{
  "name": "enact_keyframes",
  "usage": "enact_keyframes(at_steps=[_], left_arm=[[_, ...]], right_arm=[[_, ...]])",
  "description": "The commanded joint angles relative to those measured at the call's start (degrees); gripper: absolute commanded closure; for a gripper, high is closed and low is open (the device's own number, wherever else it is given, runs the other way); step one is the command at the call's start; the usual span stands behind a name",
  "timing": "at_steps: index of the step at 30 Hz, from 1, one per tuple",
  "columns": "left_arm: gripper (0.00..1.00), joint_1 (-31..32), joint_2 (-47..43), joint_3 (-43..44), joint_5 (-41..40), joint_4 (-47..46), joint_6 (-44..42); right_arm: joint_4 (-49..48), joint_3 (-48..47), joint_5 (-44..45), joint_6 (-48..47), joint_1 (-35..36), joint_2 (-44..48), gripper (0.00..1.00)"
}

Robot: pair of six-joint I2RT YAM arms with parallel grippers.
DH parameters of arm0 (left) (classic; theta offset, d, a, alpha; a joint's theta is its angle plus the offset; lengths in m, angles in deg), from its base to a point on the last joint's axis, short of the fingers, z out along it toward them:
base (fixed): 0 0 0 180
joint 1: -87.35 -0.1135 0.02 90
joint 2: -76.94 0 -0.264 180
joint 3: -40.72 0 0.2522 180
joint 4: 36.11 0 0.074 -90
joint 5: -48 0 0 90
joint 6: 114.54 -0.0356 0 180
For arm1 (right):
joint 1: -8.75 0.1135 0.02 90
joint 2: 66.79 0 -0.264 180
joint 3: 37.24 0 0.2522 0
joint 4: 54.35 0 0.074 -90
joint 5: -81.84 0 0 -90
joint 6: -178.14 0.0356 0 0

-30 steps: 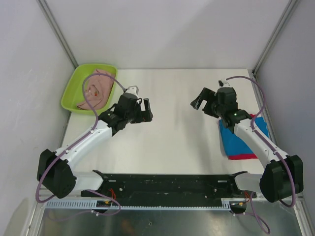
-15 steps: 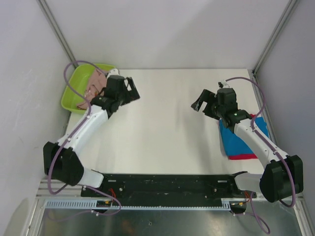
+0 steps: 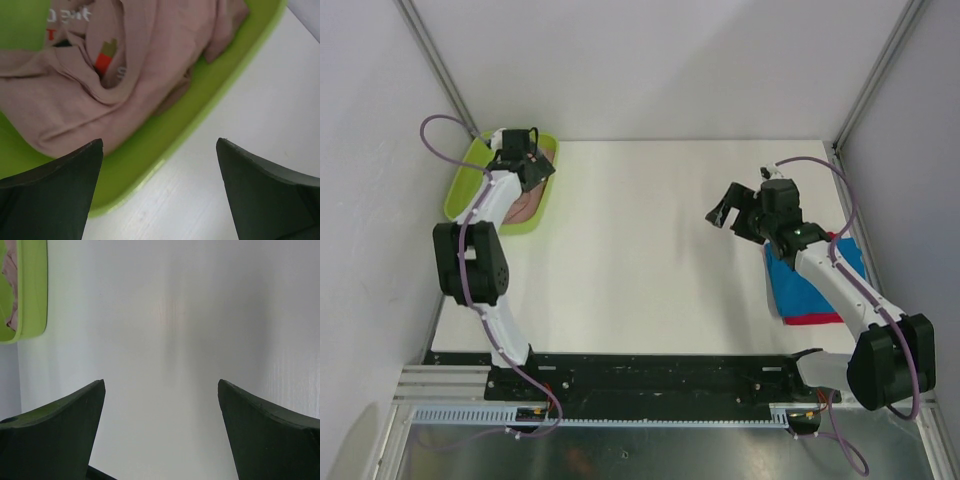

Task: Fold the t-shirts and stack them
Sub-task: Grab crumpled tshirt from bin with the left arm

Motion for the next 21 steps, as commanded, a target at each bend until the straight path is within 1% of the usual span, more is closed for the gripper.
enact_keyframes(at_steps=[1,5,11,15,18,21], left_arm=[[0.01,-3.4,4.7,6.6,-2.0,-0.3,0.8],[0.01,-5.1,11.4,11.4,-2.5,-0.3,1.3],[0.02,-6.0,21.4,19.5,-4.2,-0.2,2.5],[0.04,-6.0,24.9,22.5,-5.2,-0.3,3.9],[0.08,-6.0,25.7,22.5,-6.7,-0.3,5.0],[0.2,-6.0,26.0,22.0,-7.9,-0.3,5.9]], right_arm=[[-1.0,-2.1,-1.8,-1.6,0.0,-1.2,0.01],[-1.5,-2.2,-2.9,-1.7,0.2,-2.0,0.01],[-2.3,-2.2,-4.1,-1.9,0.7,-3.5,0.01],[-3.0,-2.2,-4.7,-2.0,0.8,-4.7,0.01],[-3.6,-2.2,-5.3,-1.8,0.8,-5.7,0.01],[-4.4,-2.1,-6.2,-1.4,0.7,-6.9,0.01]])
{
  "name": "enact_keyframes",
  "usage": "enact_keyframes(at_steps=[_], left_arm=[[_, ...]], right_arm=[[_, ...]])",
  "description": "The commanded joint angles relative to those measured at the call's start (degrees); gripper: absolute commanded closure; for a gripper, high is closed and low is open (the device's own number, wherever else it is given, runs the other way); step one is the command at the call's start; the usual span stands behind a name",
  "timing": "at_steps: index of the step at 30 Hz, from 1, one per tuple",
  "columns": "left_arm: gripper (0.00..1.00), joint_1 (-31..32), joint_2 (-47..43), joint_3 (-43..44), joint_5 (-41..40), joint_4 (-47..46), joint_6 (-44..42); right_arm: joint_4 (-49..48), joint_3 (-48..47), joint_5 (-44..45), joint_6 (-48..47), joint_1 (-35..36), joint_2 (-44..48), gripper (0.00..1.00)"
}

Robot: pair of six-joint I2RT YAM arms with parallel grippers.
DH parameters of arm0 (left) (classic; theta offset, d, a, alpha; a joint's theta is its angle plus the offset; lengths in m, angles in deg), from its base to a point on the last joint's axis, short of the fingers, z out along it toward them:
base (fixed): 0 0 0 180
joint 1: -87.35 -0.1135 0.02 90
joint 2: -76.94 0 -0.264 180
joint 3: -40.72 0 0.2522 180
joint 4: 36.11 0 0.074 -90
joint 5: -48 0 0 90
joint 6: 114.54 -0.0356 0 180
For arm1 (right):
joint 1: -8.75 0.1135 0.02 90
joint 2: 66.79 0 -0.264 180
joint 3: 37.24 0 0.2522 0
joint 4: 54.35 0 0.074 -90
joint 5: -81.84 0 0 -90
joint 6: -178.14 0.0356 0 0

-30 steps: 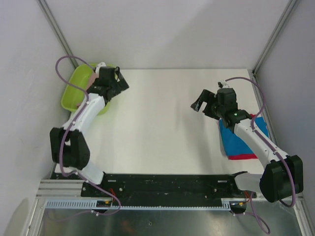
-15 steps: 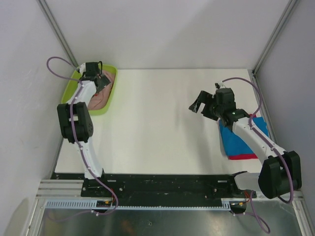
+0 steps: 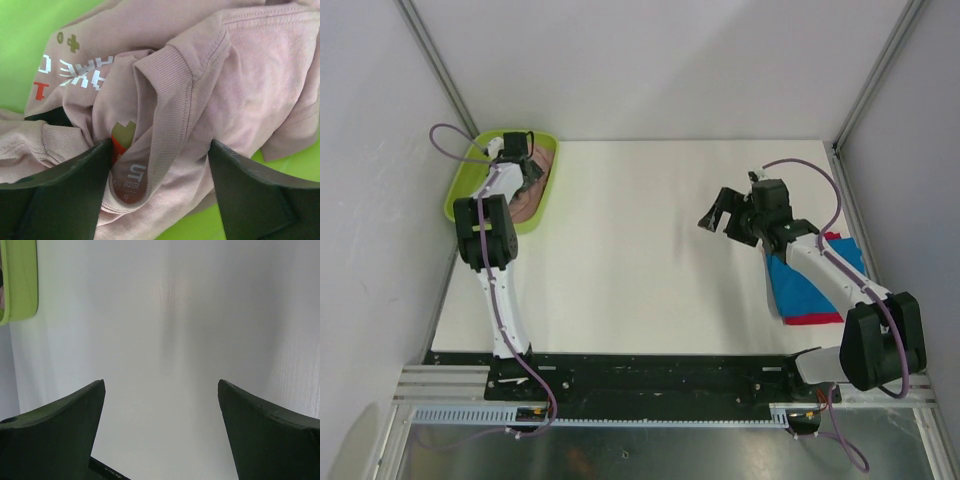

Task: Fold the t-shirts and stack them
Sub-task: Grab crumpled tshirt from bin with the left arm, then move the tshirt to the center of the board

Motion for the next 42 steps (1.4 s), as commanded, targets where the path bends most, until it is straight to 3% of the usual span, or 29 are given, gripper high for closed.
enact_keyframes(at_steps=[1,4,7,9,15,22,29,35,42], left_arm=[[0.26,0.0,0.0,2.3,-4.3,-0.6,2.9],[0.53,0.2,0.2,1.9,-4.8,-0.6,3.1],[0.87,0.2,-0.5,2.1,-4.9,-0.6,2.8],[0.97,0.2,-2.0,2.9,-4.6,-0.6,1.8],[1.0,0.8,-12.1,2.3,-3.5,-1.3,-0.5],[1.0,1.9,-29.5,-14.9,1.2,-11.8,-0.2],[1.0,5.0,-41.2,-25.1,2.6,-16.8,-3.0],[1.0,10.8,-49.6,-27.7,2.7,-19.8,-6.8],[1.0,18.4,-56.4,-25.0,2.4,-22.3,-11.8]], right_arm=[[-3.0,-2.2,-2.3,-0.3,0.2,-1.7,0.0],[-3.6,-2.2,-2.7,-0.2,0.2,-2.5,0.01],[-3.8,-2.2,-3.3,-0.2,0.2,-3.0,0.01],[-3.9,-2.2,-3.6,-0.1,0.2,-3.1,0.01],[-4.4,-2.2,-4.0,0.2,0.1,-2.5,0.01],[-4.7,-2.2,-3.7,0.4,0.0,-1.7,0.01],[-4.9,-2.4,-3.4,0.3,-0.3,-1.8,0.01],[-5.1,-2.9,-3.2,0.0,-0.6,-1.9,0.01],[-4.9,-4.1,-3.2,-0.1,-0.8,-2.2,0.01]])
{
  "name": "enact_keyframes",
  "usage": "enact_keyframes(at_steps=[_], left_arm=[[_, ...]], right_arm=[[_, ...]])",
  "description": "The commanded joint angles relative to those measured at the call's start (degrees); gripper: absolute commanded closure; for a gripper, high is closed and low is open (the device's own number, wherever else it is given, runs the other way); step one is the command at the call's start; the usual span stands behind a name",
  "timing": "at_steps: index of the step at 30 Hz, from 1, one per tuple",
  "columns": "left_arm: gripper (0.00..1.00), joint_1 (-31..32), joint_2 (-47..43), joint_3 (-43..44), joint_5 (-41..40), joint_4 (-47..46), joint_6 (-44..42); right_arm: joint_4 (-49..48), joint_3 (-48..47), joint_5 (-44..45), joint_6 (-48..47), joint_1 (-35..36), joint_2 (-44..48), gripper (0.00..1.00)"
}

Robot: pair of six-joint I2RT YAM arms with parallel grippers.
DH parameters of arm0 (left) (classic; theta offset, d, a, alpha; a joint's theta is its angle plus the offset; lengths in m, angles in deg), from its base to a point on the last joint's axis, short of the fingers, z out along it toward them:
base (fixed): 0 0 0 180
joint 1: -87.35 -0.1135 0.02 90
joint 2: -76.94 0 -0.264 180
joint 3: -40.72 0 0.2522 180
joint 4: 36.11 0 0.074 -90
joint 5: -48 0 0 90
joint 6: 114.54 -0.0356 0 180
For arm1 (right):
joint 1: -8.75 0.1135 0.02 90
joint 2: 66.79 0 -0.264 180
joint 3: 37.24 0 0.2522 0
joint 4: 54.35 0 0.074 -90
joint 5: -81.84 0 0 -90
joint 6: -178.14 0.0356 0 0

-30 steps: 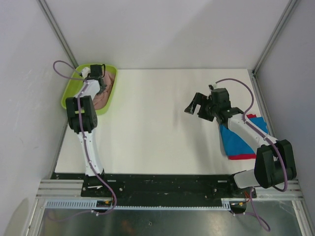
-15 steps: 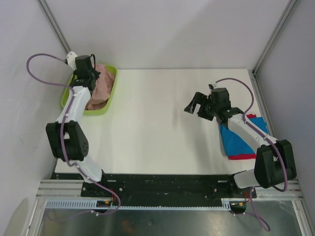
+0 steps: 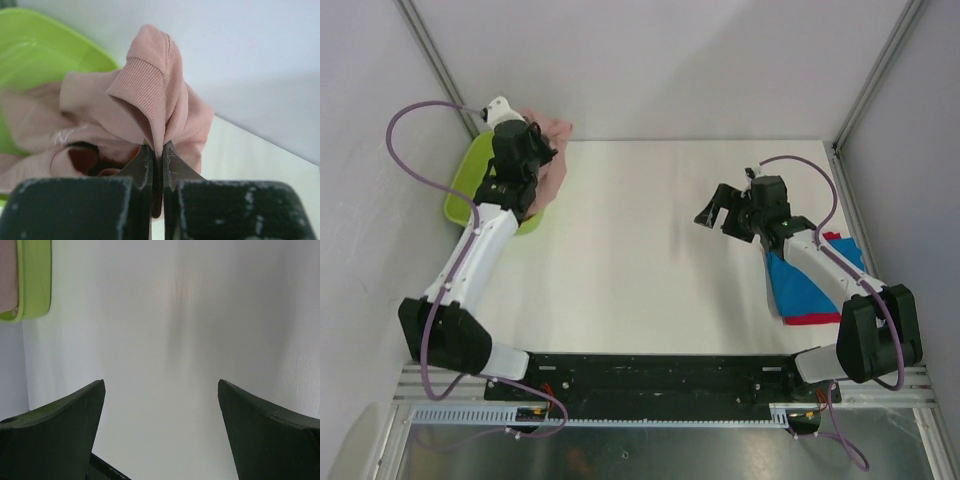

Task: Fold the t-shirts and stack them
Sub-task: Move the tshirt to the center of the board

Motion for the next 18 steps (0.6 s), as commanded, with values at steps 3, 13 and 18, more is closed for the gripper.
enact_keyframes(at_steps=[3,13,18], left_arm=[[1.0,6.0,-8.0,7.4,1.0,-7.5,-6.8],[1.0,18.3,-8.9,16.1,3.4,-7.6,-11.6],[1.0,24.8,-6.7,18.4,2.9,-7.5,-13.2]], right_arm=[[-1.4,-3.8,0.4,-0.3,-0.5,0.9,0.01],[0.1,-4.8,1.7,0.0,-1.6,3.6,0.01],[1.4,-4.9,2.6,-0.1,-2.0,5.4,0.01]])
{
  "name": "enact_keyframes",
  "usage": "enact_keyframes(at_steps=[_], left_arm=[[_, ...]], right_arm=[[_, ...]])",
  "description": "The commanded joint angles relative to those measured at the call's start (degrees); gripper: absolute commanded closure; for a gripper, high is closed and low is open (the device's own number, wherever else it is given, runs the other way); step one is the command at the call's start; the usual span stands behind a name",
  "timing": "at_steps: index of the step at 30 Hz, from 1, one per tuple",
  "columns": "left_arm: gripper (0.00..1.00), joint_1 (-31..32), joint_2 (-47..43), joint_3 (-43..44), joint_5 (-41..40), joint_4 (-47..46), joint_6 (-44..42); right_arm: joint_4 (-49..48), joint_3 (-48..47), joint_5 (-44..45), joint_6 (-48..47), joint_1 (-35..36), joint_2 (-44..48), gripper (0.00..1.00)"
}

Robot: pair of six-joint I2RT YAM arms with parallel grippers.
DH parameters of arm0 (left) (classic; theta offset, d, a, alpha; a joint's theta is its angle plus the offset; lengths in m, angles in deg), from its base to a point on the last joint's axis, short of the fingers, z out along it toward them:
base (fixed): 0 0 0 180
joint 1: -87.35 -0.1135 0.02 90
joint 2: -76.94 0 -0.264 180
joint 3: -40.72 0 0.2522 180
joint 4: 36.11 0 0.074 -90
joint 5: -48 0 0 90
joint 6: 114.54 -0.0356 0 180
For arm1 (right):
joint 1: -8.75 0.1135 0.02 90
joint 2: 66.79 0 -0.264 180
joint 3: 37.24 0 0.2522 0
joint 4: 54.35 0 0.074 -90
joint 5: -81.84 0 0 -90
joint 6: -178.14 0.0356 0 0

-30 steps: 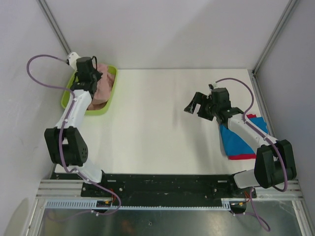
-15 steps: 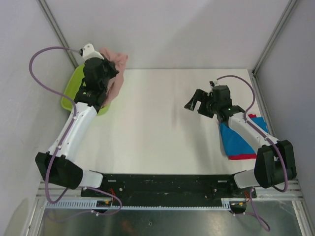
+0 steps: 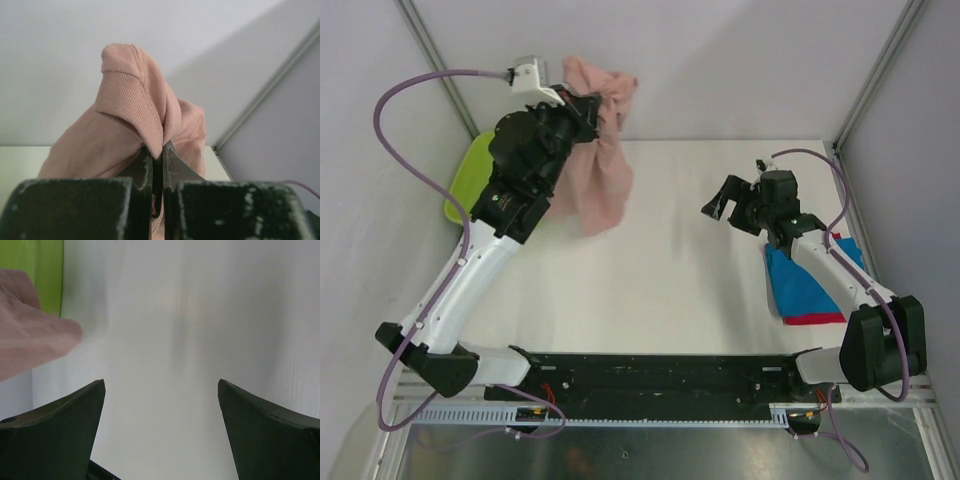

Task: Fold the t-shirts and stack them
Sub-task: Move the tshirt to the center of the board

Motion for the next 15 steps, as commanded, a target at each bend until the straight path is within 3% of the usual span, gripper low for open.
enact_keyframes(at_steps=[1,5,12,13,14,15], left_arm=[[1.0,4.6,1.3,4.2,0.4,-3.7,-3.2],[1.0,5.5,3.3,3.2,0.7,-3.7,-1.7],[1.0,5.3,8.9,-8.5,2.0,-3.7,2.7],[0.98,5.2,10.3,-10.5,2.7,-3.6,3.4],[0.9,4.8,11.8,-12.2,3.9,-3.6,4.3],[0.73,4.4,13.5,-13.7,5.5,-3.5,5.2]], right_arm=[[0.8,-2.8,1.6,-0.1,-0.4,3.6,0.01],[2.6,-2.7,2.8,-0.5,-0.5,4.5,0.01],[6.1,-2.7,5.4,-1.0,-0.5,4.0,0.01],[6.4,-2.6,5.7,-1.0,-0.4,3.8,0.01],[6.7,-2.6,6.1,-1.1,-0.3,3.5,0.01],[7.1,-2.5,6.5,-1.2,-0.2,3.1,0.01]])
